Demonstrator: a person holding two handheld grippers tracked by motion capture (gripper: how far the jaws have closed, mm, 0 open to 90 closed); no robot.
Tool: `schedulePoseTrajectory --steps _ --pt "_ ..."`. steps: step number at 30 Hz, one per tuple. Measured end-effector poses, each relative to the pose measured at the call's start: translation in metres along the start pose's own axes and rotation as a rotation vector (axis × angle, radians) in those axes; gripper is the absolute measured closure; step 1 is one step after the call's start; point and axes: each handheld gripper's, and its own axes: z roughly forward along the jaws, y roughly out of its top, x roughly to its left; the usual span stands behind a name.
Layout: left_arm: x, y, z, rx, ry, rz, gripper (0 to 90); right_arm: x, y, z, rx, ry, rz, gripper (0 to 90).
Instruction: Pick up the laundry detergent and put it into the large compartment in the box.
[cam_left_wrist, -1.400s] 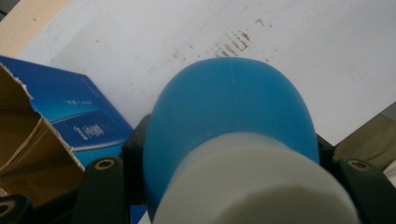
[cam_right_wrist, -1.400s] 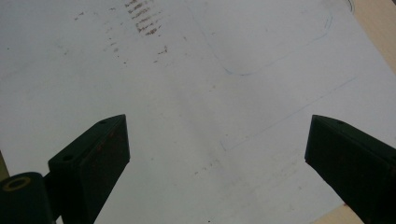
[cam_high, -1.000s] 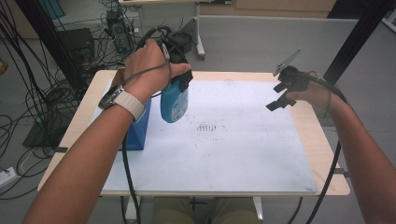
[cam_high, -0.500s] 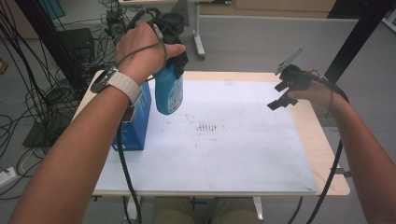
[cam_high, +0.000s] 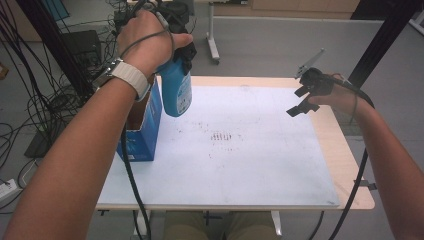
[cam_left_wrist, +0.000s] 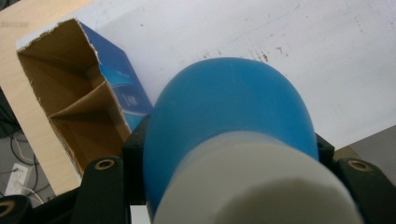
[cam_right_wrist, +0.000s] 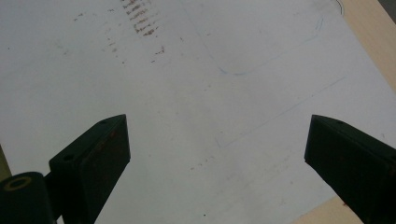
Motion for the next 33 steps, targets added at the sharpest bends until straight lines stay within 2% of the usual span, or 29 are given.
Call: schedulePoseTrajectory --steps 11,24,33 --pt "0.015 0.002 -0.008 -0.012 0.008 -0.076 39.3 0.0 -0.001 0.001 0.0 0.004 0.001 7.2" --pt "0.03 0.002 -0.009 0.004 0.025 -0.113 39.3 -0.002 -0.004 0.001 0.002 0.0 0.006 7.1" --pt "0.042 0.0 -0.015 -0.008 0.031 -0.144 39.3 -0.002 -0.003 0.003 0.004 0.003 0.006 7.1"
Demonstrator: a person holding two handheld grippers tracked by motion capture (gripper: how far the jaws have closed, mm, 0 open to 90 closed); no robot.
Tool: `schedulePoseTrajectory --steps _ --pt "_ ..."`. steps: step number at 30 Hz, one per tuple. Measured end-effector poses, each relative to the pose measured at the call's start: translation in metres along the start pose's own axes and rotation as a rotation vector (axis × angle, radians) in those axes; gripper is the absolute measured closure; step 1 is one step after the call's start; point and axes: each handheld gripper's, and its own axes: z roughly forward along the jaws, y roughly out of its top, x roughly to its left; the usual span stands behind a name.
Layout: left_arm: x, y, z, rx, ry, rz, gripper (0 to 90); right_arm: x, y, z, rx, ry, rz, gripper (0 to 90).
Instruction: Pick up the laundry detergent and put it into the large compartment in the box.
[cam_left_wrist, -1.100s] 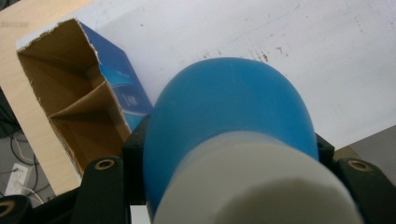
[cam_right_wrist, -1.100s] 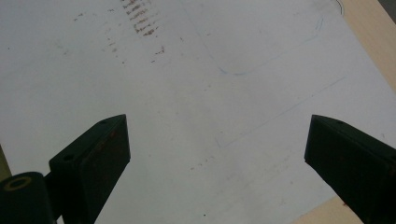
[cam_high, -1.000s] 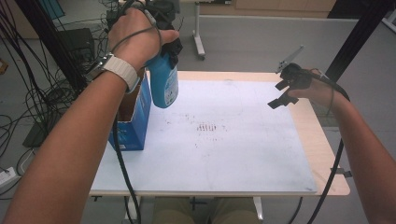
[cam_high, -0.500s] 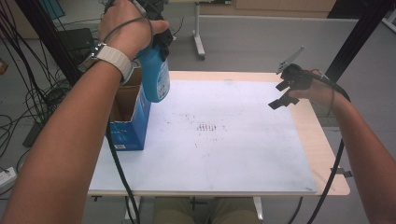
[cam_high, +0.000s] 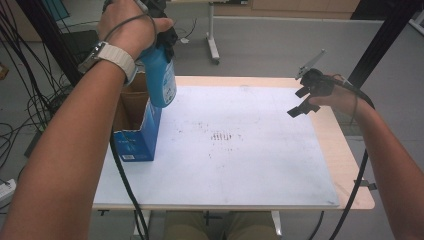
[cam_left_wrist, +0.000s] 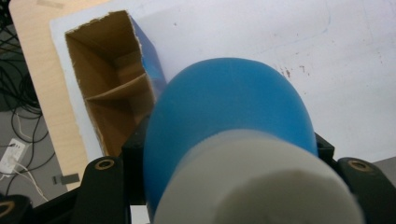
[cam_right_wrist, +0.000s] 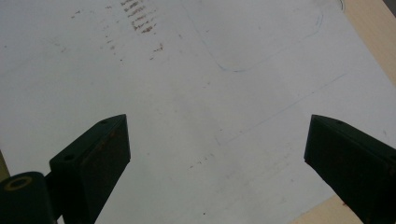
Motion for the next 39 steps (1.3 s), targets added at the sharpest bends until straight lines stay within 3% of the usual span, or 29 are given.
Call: schedulePoseTrajectory --steps 18,39 --pt "0.027 -0.001 -0.005 0.0 0.015 -0.068 39.3 -0.003 0.002 0.003 0.007 0.002 0.003 7.2" --pt "0.046 -0.003 -0.007 0.006 0.031 -0.127 39.3 -0.004 0.003 0.006 0.009 0.006 0.003 7.2"
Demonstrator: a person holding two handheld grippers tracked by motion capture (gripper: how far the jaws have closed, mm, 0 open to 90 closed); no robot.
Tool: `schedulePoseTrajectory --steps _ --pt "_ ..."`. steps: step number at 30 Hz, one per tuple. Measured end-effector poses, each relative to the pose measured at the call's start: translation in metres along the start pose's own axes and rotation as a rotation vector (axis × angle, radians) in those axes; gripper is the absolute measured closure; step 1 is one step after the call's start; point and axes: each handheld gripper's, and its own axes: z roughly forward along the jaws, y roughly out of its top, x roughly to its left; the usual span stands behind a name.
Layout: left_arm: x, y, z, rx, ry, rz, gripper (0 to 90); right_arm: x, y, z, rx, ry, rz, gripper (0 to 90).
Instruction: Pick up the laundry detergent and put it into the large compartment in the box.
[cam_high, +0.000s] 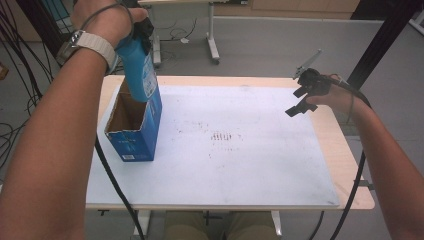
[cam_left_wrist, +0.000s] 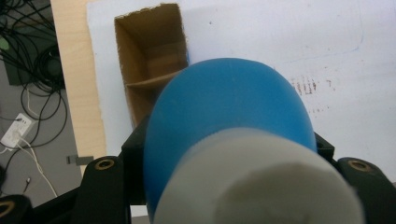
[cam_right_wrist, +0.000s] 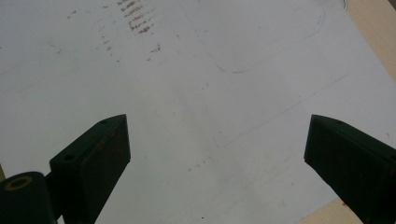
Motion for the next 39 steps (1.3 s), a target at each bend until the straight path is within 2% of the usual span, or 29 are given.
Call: schedulePoseTrajectory --steps 16,39 --pt "0.015 -0.003 0.009 0.007 0.022 -0.034 39.3 0.001 0.001 0.002 0.004 0.006 -0.001 7.2" --pt "0.036 -0.01 0.04 0.021 0.026 -0.055 39.3 0.0 0.001 0.003 0.013 0.003 0.001 7.2"
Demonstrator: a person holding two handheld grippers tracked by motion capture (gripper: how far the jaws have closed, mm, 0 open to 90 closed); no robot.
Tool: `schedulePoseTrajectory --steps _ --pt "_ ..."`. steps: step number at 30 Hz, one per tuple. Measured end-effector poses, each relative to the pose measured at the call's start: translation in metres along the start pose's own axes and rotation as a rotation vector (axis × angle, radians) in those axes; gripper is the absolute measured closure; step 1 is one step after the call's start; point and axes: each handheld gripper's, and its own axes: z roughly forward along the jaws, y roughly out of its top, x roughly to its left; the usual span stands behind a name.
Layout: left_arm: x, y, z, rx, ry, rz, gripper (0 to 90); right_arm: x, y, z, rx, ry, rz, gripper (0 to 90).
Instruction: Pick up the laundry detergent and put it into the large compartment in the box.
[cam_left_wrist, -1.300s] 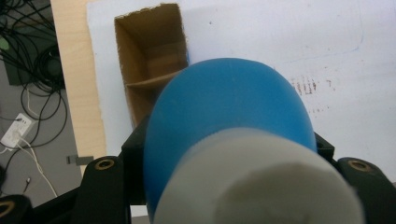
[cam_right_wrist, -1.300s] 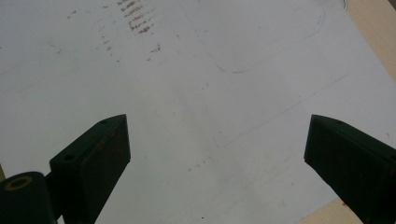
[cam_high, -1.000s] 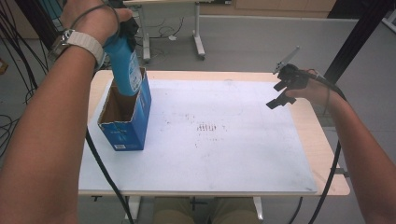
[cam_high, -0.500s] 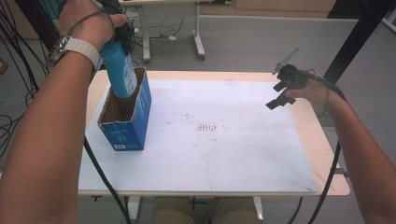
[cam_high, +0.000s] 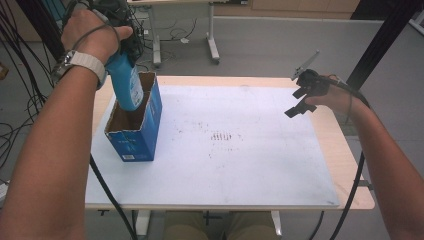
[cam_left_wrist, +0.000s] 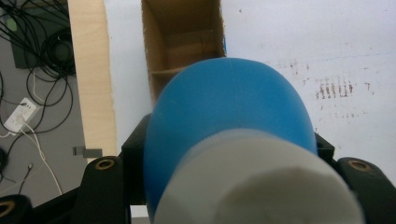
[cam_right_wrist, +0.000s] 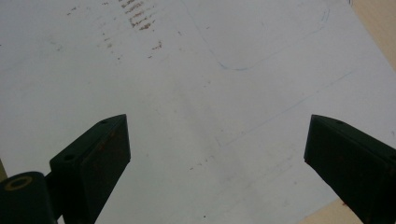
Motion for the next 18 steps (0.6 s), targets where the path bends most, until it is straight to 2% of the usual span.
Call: schedulePoseTrajectory --steps 9,18 --pt "0.004 -0.001 0.01 -0.005 0.001 -0.012 39.3 0.0 0.0 0.002 0.004 0.003 0.002 7.2" --pt "0.007 -0.002 0.018 -0.008 0.008 -0.005 39.3 0.0 0.001 0.002 0.007 0.003 0.005 7.2"
